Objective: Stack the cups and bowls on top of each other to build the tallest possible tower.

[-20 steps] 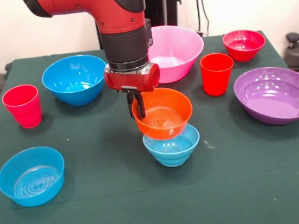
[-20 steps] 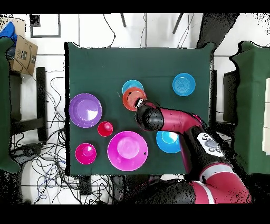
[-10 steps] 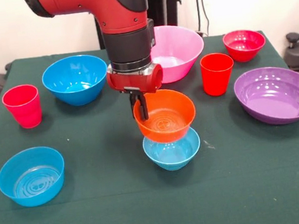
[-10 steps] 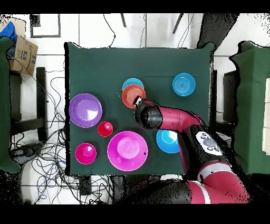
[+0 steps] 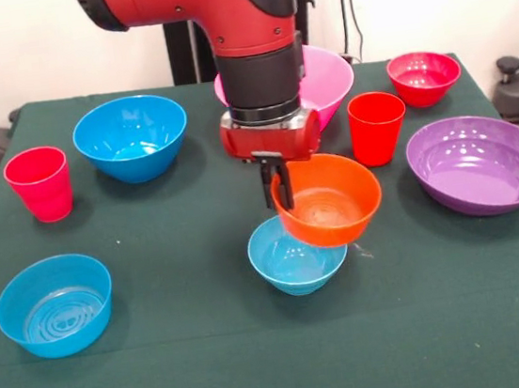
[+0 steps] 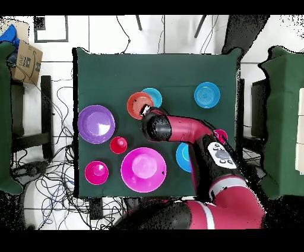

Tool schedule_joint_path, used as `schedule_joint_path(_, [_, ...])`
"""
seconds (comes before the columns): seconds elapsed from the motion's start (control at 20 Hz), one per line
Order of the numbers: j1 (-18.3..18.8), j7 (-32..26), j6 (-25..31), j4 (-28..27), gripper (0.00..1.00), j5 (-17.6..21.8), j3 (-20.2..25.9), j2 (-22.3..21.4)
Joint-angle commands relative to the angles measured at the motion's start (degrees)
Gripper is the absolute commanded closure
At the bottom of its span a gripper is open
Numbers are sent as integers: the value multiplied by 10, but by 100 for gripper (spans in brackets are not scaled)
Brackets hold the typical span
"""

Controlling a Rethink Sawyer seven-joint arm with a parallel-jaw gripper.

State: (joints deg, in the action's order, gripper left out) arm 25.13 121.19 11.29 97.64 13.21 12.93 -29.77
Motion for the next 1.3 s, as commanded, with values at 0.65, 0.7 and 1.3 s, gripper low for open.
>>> schedule_joint_path(0.65, [8,12,39,-73,100,-17,22,54])
schedule_joint_path(0.7, [10,11,41,-75,100,-18,24,54])
schedule_joint_path(1.3, [15,21,34,-58,100,-16,31,51])
